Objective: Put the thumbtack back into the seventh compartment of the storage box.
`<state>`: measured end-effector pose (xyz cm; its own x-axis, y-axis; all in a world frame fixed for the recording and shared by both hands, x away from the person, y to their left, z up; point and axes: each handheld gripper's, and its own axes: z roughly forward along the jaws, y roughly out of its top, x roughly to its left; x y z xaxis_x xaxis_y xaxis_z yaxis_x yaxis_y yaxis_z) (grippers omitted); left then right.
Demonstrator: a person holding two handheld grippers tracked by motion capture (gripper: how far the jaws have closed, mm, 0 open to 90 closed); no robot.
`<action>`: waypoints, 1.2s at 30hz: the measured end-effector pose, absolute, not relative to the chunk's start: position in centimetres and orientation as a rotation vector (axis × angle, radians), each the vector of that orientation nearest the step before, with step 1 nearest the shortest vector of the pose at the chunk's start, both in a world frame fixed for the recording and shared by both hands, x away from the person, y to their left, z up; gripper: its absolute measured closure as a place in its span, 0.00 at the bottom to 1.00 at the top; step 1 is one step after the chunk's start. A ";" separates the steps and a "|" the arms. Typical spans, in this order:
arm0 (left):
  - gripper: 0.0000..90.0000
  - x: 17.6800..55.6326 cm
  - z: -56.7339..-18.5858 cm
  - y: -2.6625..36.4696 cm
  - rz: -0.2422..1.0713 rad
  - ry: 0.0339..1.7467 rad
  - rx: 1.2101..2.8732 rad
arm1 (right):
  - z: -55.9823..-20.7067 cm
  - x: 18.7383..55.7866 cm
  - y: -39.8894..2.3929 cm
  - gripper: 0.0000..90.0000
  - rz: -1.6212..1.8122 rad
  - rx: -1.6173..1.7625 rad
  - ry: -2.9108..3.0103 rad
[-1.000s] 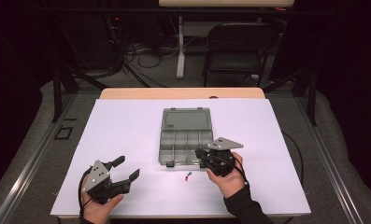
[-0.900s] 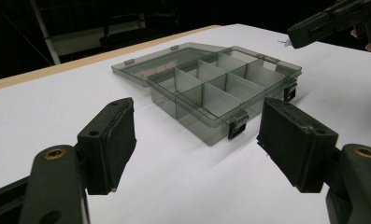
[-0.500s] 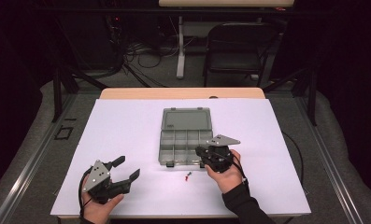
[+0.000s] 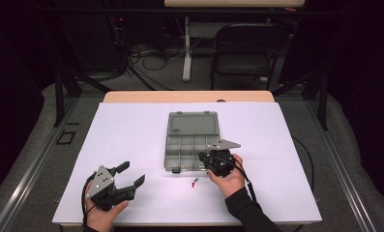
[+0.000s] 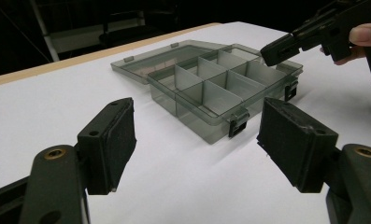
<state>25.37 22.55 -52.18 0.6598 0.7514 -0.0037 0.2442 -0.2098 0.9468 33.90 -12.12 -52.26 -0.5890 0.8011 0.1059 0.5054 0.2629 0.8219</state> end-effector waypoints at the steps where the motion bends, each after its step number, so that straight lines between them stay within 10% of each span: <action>1: 0.30 25.4 -52.2 22.5 0.570 0.802 1.766 | -52.3 33.9 -12.1 0.95 1.240 1.194 2.208; 17: 0.30 25.4 -52.2 22.5 0.566 0.804 1.764 | -52.7 34.1 -11.9 0.94 1.212 1.187 2.207; 36: 0.30 25.3 -52.1 22.7 0.575 0.802 1.763 | -50.3 30.7 -13.3 0.48 1.278 1.025 2.098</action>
<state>25.32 22.68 -52.12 0.6577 0.7533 -0.0016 0.2406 -0.2081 0.9481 30.75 -13.27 -50.26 -0.6071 0.7945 -0.0149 0.3512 0.2851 0.8918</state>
